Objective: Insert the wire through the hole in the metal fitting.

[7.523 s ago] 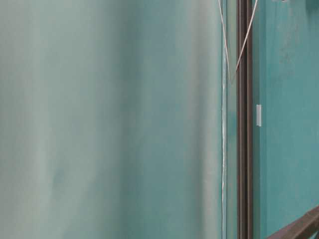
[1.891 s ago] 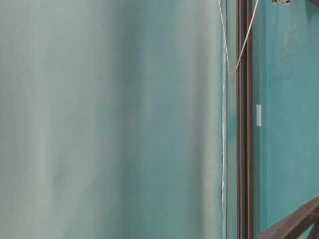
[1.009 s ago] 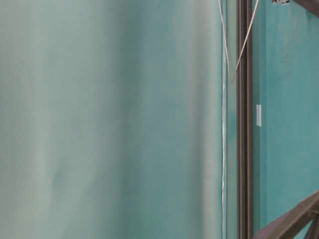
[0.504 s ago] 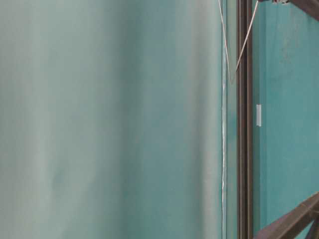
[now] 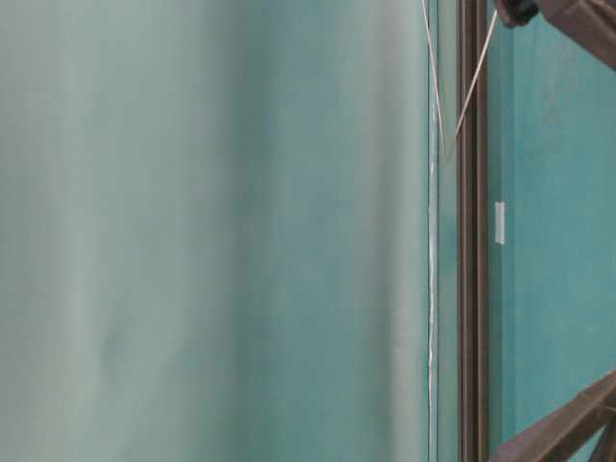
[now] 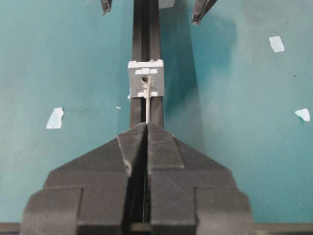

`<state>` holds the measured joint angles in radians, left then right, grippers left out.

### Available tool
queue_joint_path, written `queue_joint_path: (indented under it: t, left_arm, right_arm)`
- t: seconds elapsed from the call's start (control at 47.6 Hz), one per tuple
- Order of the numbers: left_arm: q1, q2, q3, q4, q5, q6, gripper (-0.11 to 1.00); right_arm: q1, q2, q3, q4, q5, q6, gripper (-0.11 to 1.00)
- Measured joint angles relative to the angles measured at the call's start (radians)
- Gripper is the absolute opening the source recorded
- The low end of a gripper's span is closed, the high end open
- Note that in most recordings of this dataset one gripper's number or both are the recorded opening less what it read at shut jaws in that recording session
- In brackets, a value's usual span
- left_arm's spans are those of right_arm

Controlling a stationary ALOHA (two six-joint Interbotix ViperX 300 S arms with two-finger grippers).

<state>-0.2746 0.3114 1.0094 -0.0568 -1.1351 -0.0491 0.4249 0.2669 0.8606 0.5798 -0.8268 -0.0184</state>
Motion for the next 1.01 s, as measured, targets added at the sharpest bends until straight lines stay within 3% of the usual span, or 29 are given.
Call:
queue_joint_path:
  t: [1.009]
  left_arm:
    - [0.028, 0.000, -0.061, 0.000, 0.098, -0.008, 0.76]
  right_arm:
    - [-0.032, 0.043, -0.061, -0.044, -0.015, -0.014, -0.01]
